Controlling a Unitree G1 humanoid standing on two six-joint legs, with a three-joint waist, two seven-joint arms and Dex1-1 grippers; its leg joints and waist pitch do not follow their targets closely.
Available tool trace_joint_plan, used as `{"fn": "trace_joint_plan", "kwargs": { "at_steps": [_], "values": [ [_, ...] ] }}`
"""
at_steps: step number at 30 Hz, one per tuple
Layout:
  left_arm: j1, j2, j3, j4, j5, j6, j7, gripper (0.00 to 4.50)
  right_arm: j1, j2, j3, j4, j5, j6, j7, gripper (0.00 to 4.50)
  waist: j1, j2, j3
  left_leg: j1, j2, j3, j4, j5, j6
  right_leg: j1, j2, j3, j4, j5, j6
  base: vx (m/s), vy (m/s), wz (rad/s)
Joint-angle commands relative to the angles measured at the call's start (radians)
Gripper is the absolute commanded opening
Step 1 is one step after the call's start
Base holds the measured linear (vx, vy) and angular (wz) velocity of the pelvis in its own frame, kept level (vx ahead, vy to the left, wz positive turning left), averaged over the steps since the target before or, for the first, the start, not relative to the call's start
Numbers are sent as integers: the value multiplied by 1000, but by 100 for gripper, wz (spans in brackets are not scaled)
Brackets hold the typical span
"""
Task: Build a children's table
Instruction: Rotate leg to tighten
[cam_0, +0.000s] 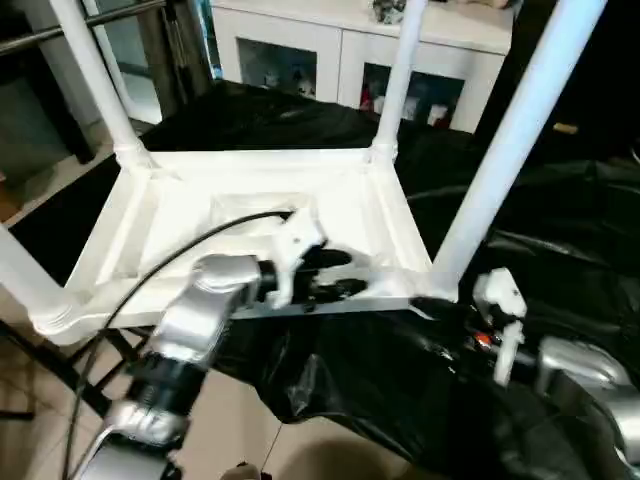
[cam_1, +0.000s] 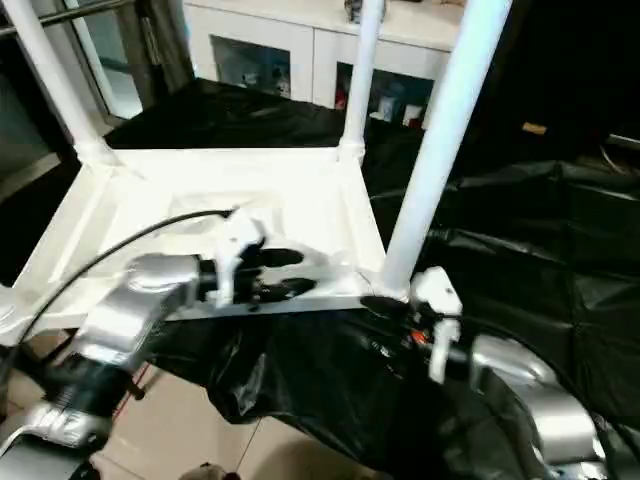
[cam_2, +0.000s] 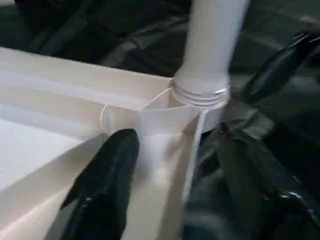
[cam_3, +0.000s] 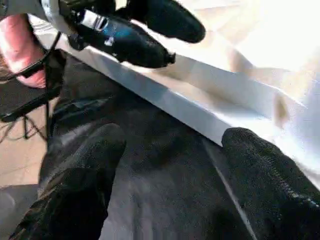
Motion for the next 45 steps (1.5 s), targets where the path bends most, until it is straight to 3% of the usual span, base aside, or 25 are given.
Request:
{"fn": "trace_joint_plan", "kwargs": {
  "at_steps": [1, 3, 7, 10, 13, 15, 17, 22, 27, 28, 29, 32, 34, 37, 39, 42, 43, 45],
  "values": [
    [-40, -11, -18, 78, 31, -42, 24, 303, 3, -27, -54, -42, 10, 12, -6, 354, -8, -11, -69, 18, 36, -26, -66, -231, 46, 42, -63, 43, -98, -345, -118, 0, 0, 0],
    [-66, -21, -26, 135, 40, -68, 29, 303, 9, -41, -70, -49, 13, 16, -10, 354, -8, -13, -69, 8, 34, -27, -66, -208, 58, 47, -64, 40, -95, -328, -119, 0, 0, 0],
    [-141, -44, -54, 305, 66, -139, 23, 303, -2, -61, -107, -31, -11, 3, -77, 354, -24, -7, -72, 8, 30, -26, -60, -195, 75, 46, -62, 37, -96, -305, -143, 0, 0, 0],
    [-157, -50, -62, 339, 68, -152, 7, 303, -22, -55, -117, -2, -37, -2, -121, 354, -32, -11, -74, 6, 33, -26, -59, -186, 79, 50, -64, 36, -92, -281, -166, 0, 0, 0],
    [-185, -64, -59, 407, 71, -188, 0, 267, -33, -52, -120, 10, -47, -12, -141, 354, -33, -10, -75, 8, 32, -24, -56, -180, 92, 49, -62, 36, -91, -268, -177, 0, 0, 0],
    [-200, -70, -60, 445, 70, -210, -7, 267, -41, -48, -122, 21, -53, -11, -148, 354, -33, -11, -75, 6, 31, -24, -56, -177, 99, 50, -63, 36, -92, -259, -182, 0, 0, 0],
    [-214, -77, -59, 487, 68, -239, -22, 238, -47, -47, -121, 38, -59, -17, -162, 354, -31, -6, -76, 8, 34, -25, -56, -173, 98, 51, -65, 36, -90, -253, -191, 0, 0, 0],
    [-229, -73, -89, 561, 103, -296, -27, 193, -53, -50, -112, 57, -66, -35, -181, 354, -31, -14, -74, 9, 35, -24, -56, -183, 100, 52, -66, 36, -90, -260, -189, 0, 0, 0],
    [-233, -70, -99, 585, 109, -310, -56, 165, -67, -46, -100, 73, -79, -44, -178, 354, -30, -15, -74, 9, 36, -24, -57, -180, 103, 51, -67, 36, -89, -264, -197, 0, 0, 0],
    [-235, -69, -101, 590, 111, -313, -61, 137, -69, -46, -99, 76, -80, -46, -176, 354, -32, -19, -74, 9, 36, -23, -57, -180, 102, 52, -67, 36, -89, -267, -195, 0, 0, 0],
    [-236, -68, -104, 593, 112, -313, -71, 136, -71, -46, -97, 79, -81, -47, -176, 354, -31, -21, -73, 10, 36, -23, -56, -182, 103, 51, -67, 36, -90, -278, -193, 0, 0, 0],
    [-240, -60, -109, 597, 113, -310, -104, 118, -80, -50, -87, 88, -83, -53, -169, 354, -30, -20, -74, 9, 37, -23, -57, -166, 106, 51, -69, 37, -87, -273, -194, 0, 0, 0],
    [-245, -54, -114, 606, 116, -310, -134, 93, -90, -52, -74, 100, -88, -61, -166, 354, -30, -26, -75, 8, 36, -23, -56, -160, 109, 51, -69, 36, -86, -266, -197, 0, 0, 0],
    [-241, -42, -130, 603, 128, -307, -175, 86, -101, -49, -65, 113, -90, -66, -162, 354, -30, -25, -75, 9, 38, -22, -55, -159, 111, 51, -70, 38, -84, -265, -198, 0, 0, 0],
    [-239, -36, -134, 601, 132, -304, -193, 55, -110, -46, -57, 122, -96, -71, -153, 354, -29, -25, -74, 9, 38, -22, -57, -153, 112, 52, -71, 38, -83, -260, -200, 0, 0, 0],
    [-236, -24, -135, 598, 133, -300, -205, 50, -131, -44, -15, 151, -126, -97, -135, 354, -31, -25, -74, 8, 37, -22, -56, -156, 111, 51, -70, 37, -83, -252, -207, 0, 0, 0],
    [-236, -20, -130, 596, 132, -301, -200, 40, -139, -41, 3, 164, -139, -111, -134, 354, -31, -32, -75, 7, 37, -22, -56, -153, 109, 51, -71, 37, -79, -254, -209, 0, 0, 0],
    [-236, -16, -121, 595, 127, -301, -196, 11, -150, -37, 27, 183, -154, -125, -132, 354, -32, -28, -74, 9, 38, -21, -56, -161, 106, 49, -71, 38, -82, -261, -210, 0, 0, 0]
  ]
}}
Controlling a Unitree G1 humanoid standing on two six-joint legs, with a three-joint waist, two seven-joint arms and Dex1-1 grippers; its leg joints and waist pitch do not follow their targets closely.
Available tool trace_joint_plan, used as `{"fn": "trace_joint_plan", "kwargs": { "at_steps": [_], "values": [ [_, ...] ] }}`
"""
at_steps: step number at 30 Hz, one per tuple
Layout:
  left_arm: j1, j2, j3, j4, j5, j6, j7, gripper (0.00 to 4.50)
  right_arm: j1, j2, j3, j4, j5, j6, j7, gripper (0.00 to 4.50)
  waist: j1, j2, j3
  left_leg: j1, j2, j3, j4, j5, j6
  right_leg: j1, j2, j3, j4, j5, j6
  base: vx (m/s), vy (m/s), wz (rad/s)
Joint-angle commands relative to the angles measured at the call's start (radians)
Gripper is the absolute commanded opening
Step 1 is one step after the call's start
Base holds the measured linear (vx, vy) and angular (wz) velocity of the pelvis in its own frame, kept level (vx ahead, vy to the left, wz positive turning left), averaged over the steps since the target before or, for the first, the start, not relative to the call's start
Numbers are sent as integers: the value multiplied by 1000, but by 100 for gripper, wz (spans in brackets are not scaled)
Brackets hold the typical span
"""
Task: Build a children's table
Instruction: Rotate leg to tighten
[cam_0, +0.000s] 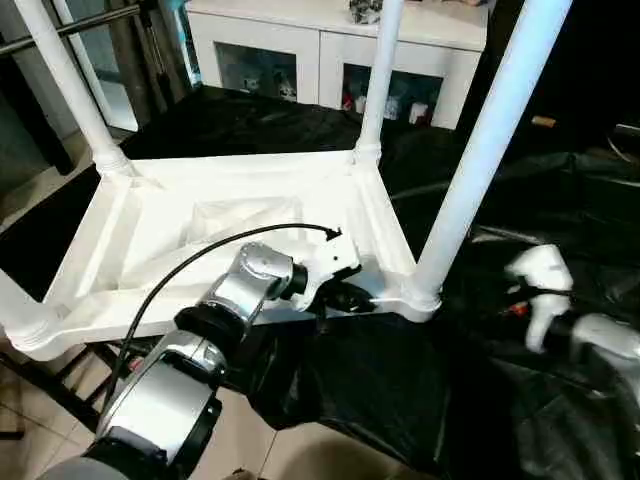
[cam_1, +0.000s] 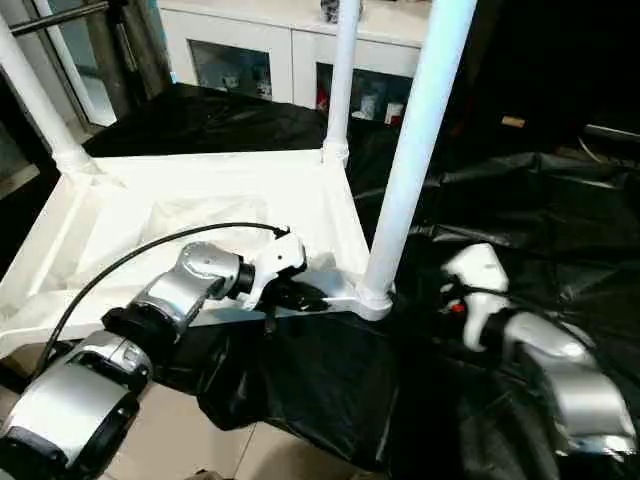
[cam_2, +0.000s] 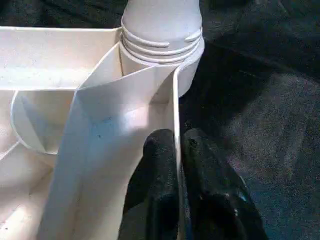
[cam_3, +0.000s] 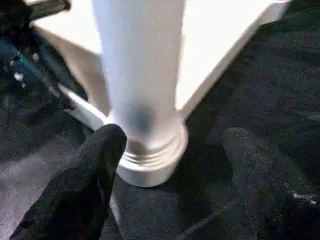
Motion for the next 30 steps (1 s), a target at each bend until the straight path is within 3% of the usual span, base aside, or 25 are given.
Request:
{"fn": "trace_joint_plan", "kwargs": {
  "at_steps": [1, 3, 5, 8, 14, 18, 19, 28, 30],
  "values": [
    [13, 17, -6, 14, 18, 10, -10, 8, -15, 4, 27, 18, -21, -27, 12, 354, 4, -26, -68, 9, 38, -21, -57, -162, 106, 49, -72, 40, -80, -265, -207, 0, 0, 0],
    [17, 22, 3, 12, 13, 1, -4, 6, -25, 19, 38, 36, -14, -29, 22, 381, 4, -26, -68, 11, 39, -21, -58, -166, 106, 49, -71, 40, -79, -257, -211, 0, 0, 0],
    [45, 44, 5, -27, 5, -4, -28, 0, -41, 52, 42, 42, 5, -24, 32, 387, 3, -35, -68, 8, 39, -22, -59, -167, 106, 51, -73, 39, -76, -262, -212, 0, 0, 0],
    [70, 64, -13, -59, 15, -9, -51, 0, -47, 54, 65, 46, -4, -41, 42, 421, 0, -33, -66, 9, 41, -22, -60, -170, 103, 48, -73, 41, -78, -278, -207, 0, 0, 0],
    [132, 107, -50, -141, 22, -25, -129, 0, -72, 69, 104, 75, -13, -63, 72, 421, -3, -28, -63, 15, 44, -22, -66, -211, 76, 41, -72, 43, -82, -321, -197, 0, 0, 0],
    [155, 135, -61, -182, 22, -19, -165, 0, -96, 77, 128, 122, -29, -88, 115, 421, -4, -33, -63, 17, 45, -22, -66, -228, 62, 40, -75, 45, -83, -343, -193, 0, 0, 0],
    [155, 135, -61, -182, 22, -19, -165, 0, -96, 77, 128, 122, -29, -88, 115, 386, -4, -32, -63, 16, 45, -23, -67, -227, 62, 41, -75, 45, -82, -340, -193, 0, 0, 0],
    [176, 168, -60, -228, 17, 4, -190, 0, -154, 98, 177, 215, -40, -137, 178, 333, -12, -35, -66, 14, 46, -24, -69, -225, 58, 41, -73, 45, -75, -285, -213, 0, 0, 0],
    [178, 170, -55, -234, 8, 14, -193, 0, -161, 101, 179, 229, -40, -144, 191, 298, -14, -37, -65, 16, 47, -24, -70, -242, 53, 40, -72, 45, -77, -296, -212, 0, 0, 0]
  ]
}}
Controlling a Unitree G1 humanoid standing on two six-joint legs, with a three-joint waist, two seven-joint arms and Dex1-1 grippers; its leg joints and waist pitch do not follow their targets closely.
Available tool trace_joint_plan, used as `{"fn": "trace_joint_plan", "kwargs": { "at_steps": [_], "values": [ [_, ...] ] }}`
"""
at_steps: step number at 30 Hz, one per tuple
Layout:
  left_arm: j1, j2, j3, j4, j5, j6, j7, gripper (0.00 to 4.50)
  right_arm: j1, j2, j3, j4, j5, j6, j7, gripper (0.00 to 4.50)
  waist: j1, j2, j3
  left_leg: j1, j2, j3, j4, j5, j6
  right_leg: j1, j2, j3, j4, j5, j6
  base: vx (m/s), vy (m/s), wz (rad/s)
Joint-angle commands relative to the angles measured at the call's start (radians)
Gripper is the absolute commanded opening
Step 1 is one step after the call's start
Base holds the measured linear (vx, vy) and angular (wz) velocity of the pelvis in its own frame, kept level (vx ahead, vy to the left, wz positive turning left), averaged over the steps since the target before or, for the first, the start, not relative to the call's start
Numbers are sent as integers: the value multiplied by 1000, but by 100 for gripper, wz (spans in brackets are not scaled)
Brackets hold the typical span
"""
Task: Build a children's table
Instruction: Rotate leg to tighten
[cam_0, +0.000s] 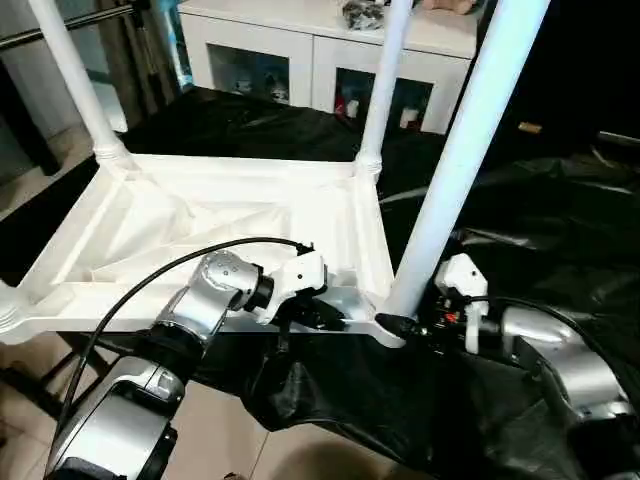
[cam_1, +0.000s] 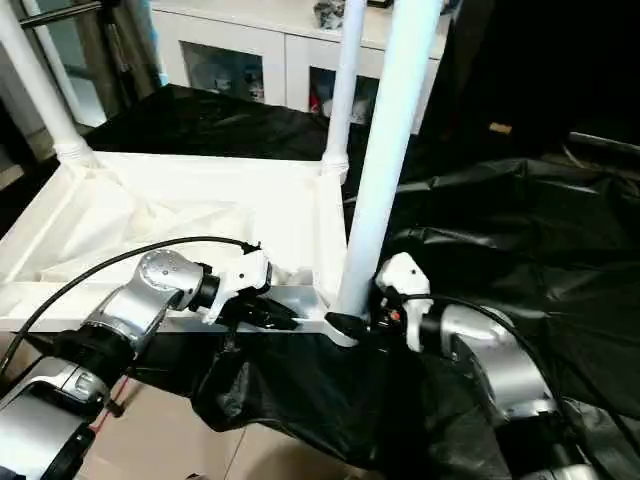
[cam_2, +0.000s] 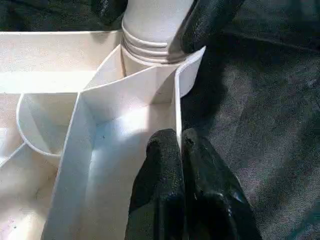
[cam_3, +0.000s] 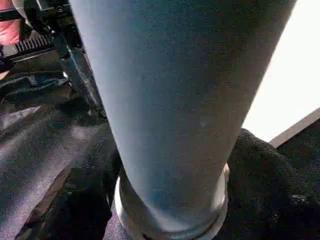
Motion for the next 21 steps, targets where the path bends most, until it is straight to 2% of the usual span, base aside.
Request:
{"fn": "trace_joint_plan", "kwargs": {
  "at_steps": [1, 7, 9, 10, 12, 13, 14, 15, 16, 17, 18, 19, 20, 21],
  "values": [
    [26, 17, -32, 11, 18, 20, -41, 0, -12, -3, 2, 20, -13, -15, 8, 297, 4, -10, -55, 14, 46, -24, -69, -245, 52, 40, -73, 44, -78, -300, -212, 0, 0, 0],
    [13, 2, 7, 33, -14, 66, -14, 0, -11, 18, 12, 56, -1, -22, 16, 248, 0, -6, -54, 15, 45, -24, -71, -260, 45, 39, -71, 45, -81, -316, -208, 0, 0, 0],
    [7, -4, 13, 43, -14, 66, 5, 0, -7, 28, 7, 58, 1, -16, 7, 222, -1, -7, -53, 17, 44, -25, -72, -276, 43, 38, -71, 44, -85, -341, -204, 0, 0, 0],
    [-7, -16, 26, 60, -14, 74, 48, 0, 0, 48, -4, 65, -2, -11, -26, 217, -3, -11, -51, 18, 44, -26, -73, -292, 37, 37, -71, 44, -89, -377, -192, 0, 0, 0],
    [-19, -27, 37, 72, -12, 83, 89, 0, 3, 65, -11, 73, -3, -12, -53, 209, -5, -8, -48, 23, 44, -28, -74, -325, 25, 31, -71, 42, -95, -432, -182, 0, 0, 0],
    [-44, -50, 59, 95, -13, 107, 159, 0, 0, 106, -25, 97, -13, -8, -131, 209, -5, -13, -47, 27, 41, -28, -72, -343, 17, 26, -72, 40, -100, -479, -171, 0, 0, 0],
    [-61, -65, 72, 113, -8, 112, 217, 0, -1, 133, -28, 110, -17, -12, -172, 207, -7, -12, -44, 31, 40, -30, -72, -364, 9, 23, -74, 37, -107, -534, -154, 0, 0, 0],
    [-61, -65, 72, 114, -8, 112, 218, 0, -1, 133, -28, 110, -17, -12, -173, 205, -7, -12, -44, 31, 40, -30, -72, -364, 9, 23, -74, 37, -107, -534, -154, 0, 0, 0],
    [-82, -83, 87, 136, -5, 122, 282, 0, -3, 166, -30, 122, -19, -16, -214, 203, -11, -11, -41, 30, 39, -36, -76, -387, -2, 22, -75, 32, -117, -601, -120, 0, 0, 0],
    [-92, -91, 93, 147, -3, 127, 309, 0, -4, 182, -31, 128, -20, -15, -231, 202, -12, -12, -41, 32, 39, -38, -75, -397, -5, 20, -75, 29, -121, -617, -111, -50, 17, -7],
    [-125, -123, 113, 186, 3, 136, 412, 0, -20, 243, -29, 163, -30, -23, -298, 202, -15, -11, -40, 34, 38, -39, -75, -416, -9, 18, -75, 25, -126, -642, -99, 0, 0, 0],
    [-142, -144, 121, 203, 3, 143, 459, 0, -38, 285, -31, 195, -43, -29, -359, 201, -20, -5, -40, 38, 38, -45, -75, -442, -21, 16, -78, 17, -132, -661, -92, 0, 0, 0],
    [-154, -161, 128, 212, 3, 149, 497, 0, -57, 317, -37, 224, -56, -22, -416, 200, -29, -5, -40, 33, 38, -53, -81, -467, -26, 27, -77, 6, -136, -657, -81, -50, 32, -12],
    [-154, -161, 128, 212, 3, 149, 497, 0, -57, 317, -37, 224, -56, -22, -416, 200, -29, -5, -40, 33, 38, -53, -81, -467, -26, 27, -77, 6, -136, -657, -81, 0, 0, 0]
  ]
}}
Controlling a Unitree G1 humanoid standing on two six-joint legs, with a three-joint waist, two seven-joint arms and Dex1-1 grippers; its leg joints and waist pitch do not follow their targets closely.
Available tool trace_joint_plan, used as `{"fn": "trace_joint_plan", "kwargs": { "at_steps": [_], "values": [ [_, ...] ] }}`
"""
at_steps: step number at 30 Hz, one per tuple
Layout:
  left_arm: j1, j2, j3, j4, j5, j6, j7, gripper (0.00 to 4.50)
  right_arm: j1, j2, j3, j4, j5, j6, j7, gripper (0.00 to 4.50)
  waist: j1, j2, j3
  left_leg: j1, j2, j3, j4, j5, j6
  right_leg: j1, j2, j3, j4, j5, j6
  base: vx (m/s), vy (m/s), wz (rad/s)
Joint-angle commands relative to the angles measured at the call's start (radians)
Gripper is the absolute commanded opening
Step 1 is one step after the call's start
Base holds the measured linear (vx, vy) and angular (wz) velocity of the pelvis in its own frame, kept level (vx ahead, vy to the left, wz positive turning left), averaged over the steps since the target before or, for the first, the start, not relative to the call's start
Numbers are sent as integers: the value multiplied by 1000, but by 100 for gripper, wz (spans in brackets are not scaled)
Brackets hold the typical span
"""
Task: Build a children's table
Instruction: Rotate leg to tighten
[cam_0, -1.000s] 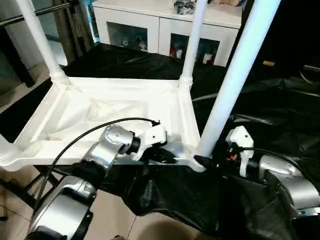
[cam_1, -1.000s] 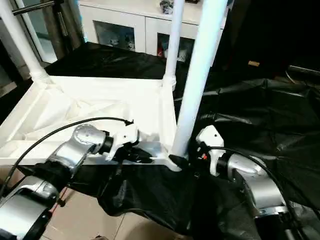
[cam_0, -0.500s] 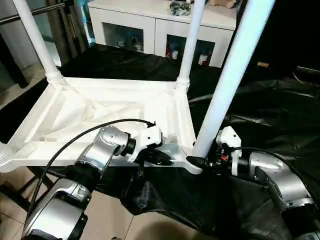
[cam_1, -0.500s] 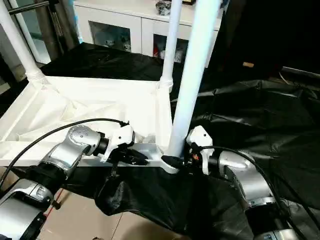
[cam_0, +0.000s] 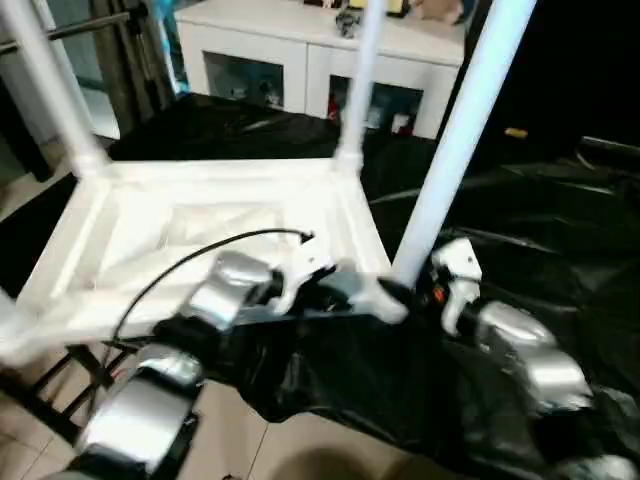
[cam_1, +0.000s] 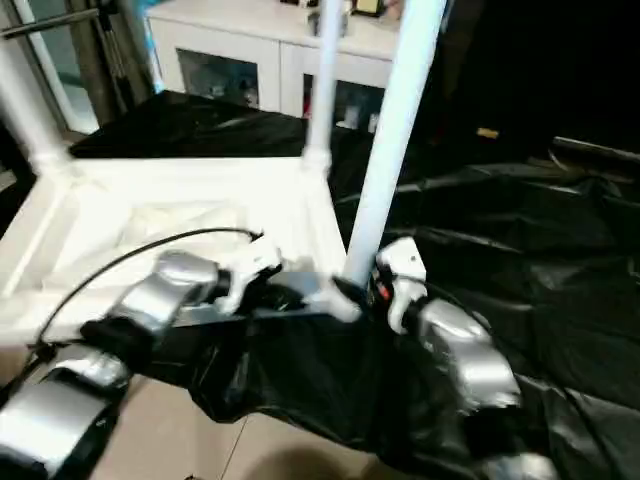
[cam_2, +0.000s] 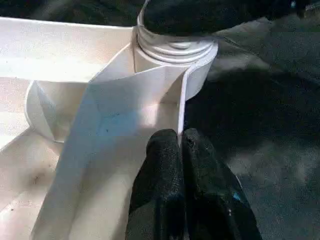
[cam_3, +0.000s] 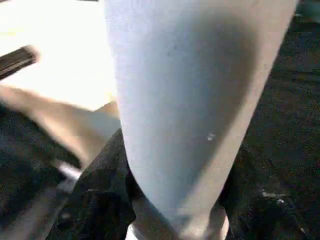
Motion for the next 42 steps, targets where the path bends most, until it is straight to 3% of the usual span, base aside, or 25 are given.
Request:
{"fn": "trace_joint_plan", "kwargs": {
  "at_steps": [1, 2, 4, 6, 7, 8, 9, 10, 11, 12, 13, 14, 15, 16, 17, 18, 19, 20, 21, 22, 23, 25, 31, 36, 42],
  "values": [
    [-59, -50, 57, 20, -5, 22, 218, 0, -13, 117, 76, 89, -24, 28, -75, 200, -19, 11, -38, 38, 42, -48, -84, -542, -36, 10, -73, 7, -119, -646, -85, 0, 0, 0],
    [-67, -63, 58, 28, -4, 17, 239, 0, -33, 141, 71, 114, -34, 28, -114, 200, -26, 16, -37, 46, 43, -52, -84, -579, -40, 9, -73, -4, -124, -636, -88, -55, 39, -7],
    [-71, -80, 53, 28, -3, 6, 240, 0, -61, 174, 69, 142, -35, 22, -137, 200, -41, 26, -33, 49, 51, -64, -95, -677, -49, 26, -69, -39, -132, -590, -70, -46, 50, -6],
    [-72, -90, 47, 26, -1, -3, 228, 0, -77, 193, 76, 157, -44, 1, -141, 200, -51, 27, -29, 23, 74, -76, -140, -790, -70, 64, -61, -42, -82, -467, -79, 0, 0, 0],
    [-66, -90, 34, 19, 5, -28, 189, 0, -89, 200, 90, 167, -59, -26, -124, 254, -43, 28, -23, 25, 76, -53, -171, -840, -88, 55, -50, -24, -45, -401, -109, 0, 0, 0],
    [-62, -84, 27, 16, 11, -39, 170, 0, -91, 201, 87, 170, -59, -32, -113, 268, -43, 18, -21, 36, 63, -47, -158, -833, -88, 39, -53, -22, -66, -468, -103, 0, 0, 0],
    [-53, -72, 14, 8, 16, -64, 135, 0, -93, 202, 75, 169, -44, -25, -96, 268, -46, 4, -12, 106, 20, -30, -73, -759, -66, -31, -70, -59, -176, -737, -48, 0, 0, 0],
    [-48, -64, 9, 2, 16, -70, 112, 0, -93, 199, 68, 164, -34, -19, -83, 273, -56, -1, -12, 129, -2, -29, -17, -670, -48, -41, -88, -92, -219, -842, -5, 0, 0, 0],
    [-40, -54, 4, -7, 14, -74, 84, 0, -90, 192, 63, 154, -24, -13, -64, 288, -73, 2, -13, 89, -5, -31, 15, -508, -17, 11, -104, -154, -254, -917, 88, 33, 7, -23],
    [-32, -41, -2, -15, 12, -94, 53, 0, -87, 177, 64, 143, -23, -10, -43, 304, -59, 70, -7, -10, 77, -65, -122, -696, -33, 148, -83, -164, -63, -617, 50, 81, 100, -43],
    [-24, -30, -8, -23, 10, -110, 25, 0, -83, 160, 68, 131, -26, -10, -19, 304, -33, 77, -12, -50, 53, -56, -189, -822, -97, 151, -23, -88, 55, -172, -16, 81, 100, -43],
    [-18, -22, -12, -29, 9, -115, 6, 0, -79, 146, 73, 122, -27, -9, 1, 313, -24, 56, -16, -5, 66, -65, -212, -856, -75, 108, -17, -53, 79, -156, -23, 99, 37, -12],
    [1, 0, -22, -55, 0, -121, -57, 0, -63, 105, 86, 85, -21, 1, 65, 320, -18, -8, -32, 52, 33, -83, -116, -701, -92, 51, -102, 16, -33, -517, -40, 99, -85, 11],
    [10, 10, -27, -67, -5, -124, -88, 0, -54, 86, 91, 65, -15, 7, 94, 320, -13, -9, -33, 43, 23, -75, -76, -567, -77, 35, -144, 27, -80, -692, -78, 99, -85, 11],
    [18, 19, -29, -77, -7, -125, -112, 0, -46, 68, 94, 48, -8, 12, 122, 320, 11, -11, -45, -10, 27, -66, -64, -287, -7, 72, -154, 50, -83, -686, -90, 127, -93, -11],
    [23, 24, -30, -83, -8, -125, -125, 0, -41, 57, 95, 39, -4, 14, 138, 320, 22, -4, -60, -23, 36, -63, -70, -161, 13, 85, -143, 46, -66, -536, -114, 101, -75, -8],
    [34, 41, -36, -102, -8, -131, -151, 0, -26, 24, 101, 9, 8, 19, 189, 320, 33, 8, -76, -5, 38, -48, -56, 99, 88, 69, -97, 33, -3, 13, -218, 101, -75, -8],
    [46, 59, -37, -121, -9, -134, -178, 0, -10, -14, 108, -24, 23, 31, 248, 320, 33, 6, -73, -29, 25, -40, -48, 148, 146, 74, -75, 27, 18, 249, -258, 76, -39, -5],
    [50, 68, -37, -130, -12, -133, -192, 0, -4, -32, 113, -39, 28, 35, 275, 320, 39, 5, -76, -24, 24, -36, -45, 129, 161, 71, -74, 28, 21, 308, -271, 69, -6, -4],
    [58, 83, -38, -142, -16, -134, -217, 0, 6, -59, 119, -62, 37, 45, 320, 320, 43, 3, -75, -15, 26, -32, -45, 96, 178, 64, -76, 28, 20, 328, -285, 69, -6, -4],
    [67, 102, -40, -159, -22, -133, -248, 0, 16, -90, 124, -86, 45, 56, 371, 320, 44, -1, -76, -23, 24, -32, -45, 61, 195, 74, -76, 28, 23, 327, -294, 0, 0, 0],
    [79, 127, -44, -183, -29, -132, -297, 0, 24, -119, 124, -110, 53, 72, 431, 320, 50, 7, -70, -19, 38, -32, -53, -9, 188, 66, -76, 26, 15, 212, -300, 0, 0, 0],
    [107, 203, -50, -249, -45, -103, -400, 0, 27, -217, 169, -157, 69, 101, 591, 320, 46, 15, -56, -8, 50, -24, -74, -209, 76, 52, -75, 36, -11, -101, -277, 0, 0, 0],
    [109, 226, -57, -256, -43, -87, -440, 0, 9, -239, 191, -137, 52, 91, 631, 289, 46, 12, -53, -7, 50, -22, -82, -249, 23, 48, -78, 42, -20, -181, -245, 0, 0, 0],
    [125, 229, -47, -278, -46, -77, -407, 0, -2, -208, 198, -113, 39, 74, 607, 249, 46, 0, -55, -9, 50, -20, -79, -201, 34, 46, -78, 43, -16, -143, -242, 0, 0, 0]
  ]
}}
